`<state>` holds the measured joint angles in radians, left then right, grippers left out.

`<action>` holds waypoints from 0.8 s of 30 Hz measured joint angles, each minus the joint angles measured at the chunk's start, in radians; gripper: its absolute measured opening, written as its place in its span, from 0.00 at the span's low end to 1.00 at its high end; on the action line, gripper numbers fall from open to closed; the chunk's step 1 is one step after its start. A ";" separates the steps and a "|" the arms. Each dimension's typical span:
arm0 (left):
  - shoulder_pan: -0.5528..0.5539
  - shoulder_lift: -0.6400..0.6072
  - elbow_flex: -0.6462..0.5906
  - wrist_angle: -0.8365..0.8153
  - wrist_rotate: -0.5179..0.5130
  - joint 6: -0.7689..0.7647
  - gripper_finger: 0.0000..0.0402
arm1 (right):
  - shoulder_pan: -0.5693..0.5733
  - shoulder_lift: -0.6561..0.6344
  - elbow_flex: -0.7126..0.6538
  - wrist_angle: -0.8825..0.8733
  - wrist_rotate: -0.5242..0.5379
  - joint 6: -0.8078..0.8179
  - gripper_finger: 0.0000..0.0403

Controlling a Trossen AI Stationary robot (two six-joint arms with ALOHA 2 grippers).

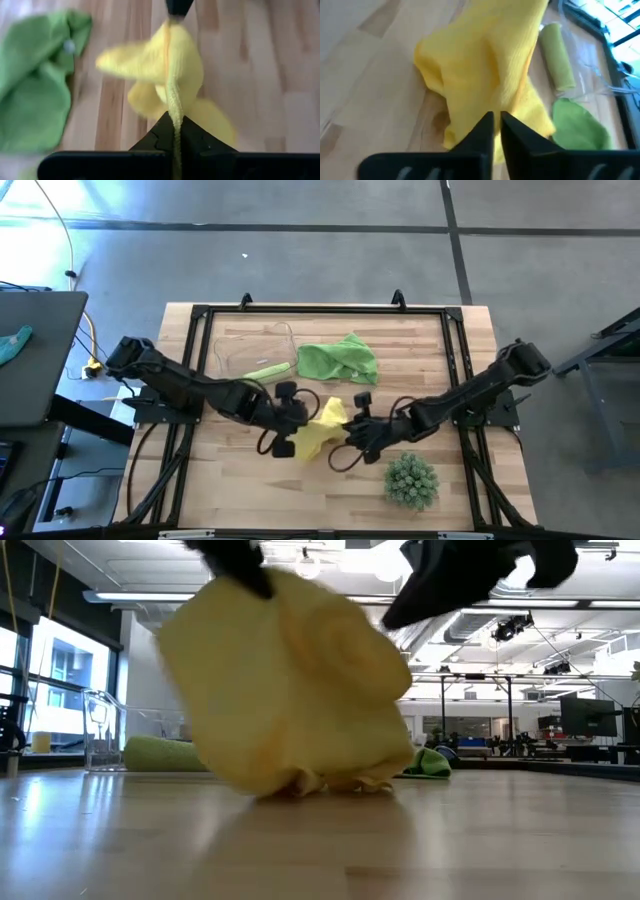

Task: Roll microfiber towels into tight, uniform cylinder then place into a basket
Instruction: Fold the yellow towel

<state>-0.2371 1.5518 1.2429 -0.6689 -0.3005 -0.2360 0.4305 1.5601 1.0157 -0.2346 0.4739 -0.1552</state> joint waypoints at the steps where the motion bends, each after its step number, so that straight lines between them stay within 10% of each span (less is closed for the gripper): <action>1: -0.007 0.004 0.000 -0.030 -0.005 -0.014 0.00 | 0.000 0.007 0.000 -0.001 0.001 0.007 0.09; 10: -0.106 0.019 0.000 -0.313 -0.188 -0.199 0.00 | 0.000 0.064 0.003 -0.046 -0.066 0.209 0.32; 24: -0.199 0.041 -0.057 -0.334 -0.239 -0.380 0.00 | -0.051 0.090 0.003 0.048 0.085 0.268 0.32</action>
<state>-0.4358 1.5927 1.1861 -1.0028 -0.5398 -0.6160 0.3790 1.6503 1.0183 -0.1868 0.5592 0.1123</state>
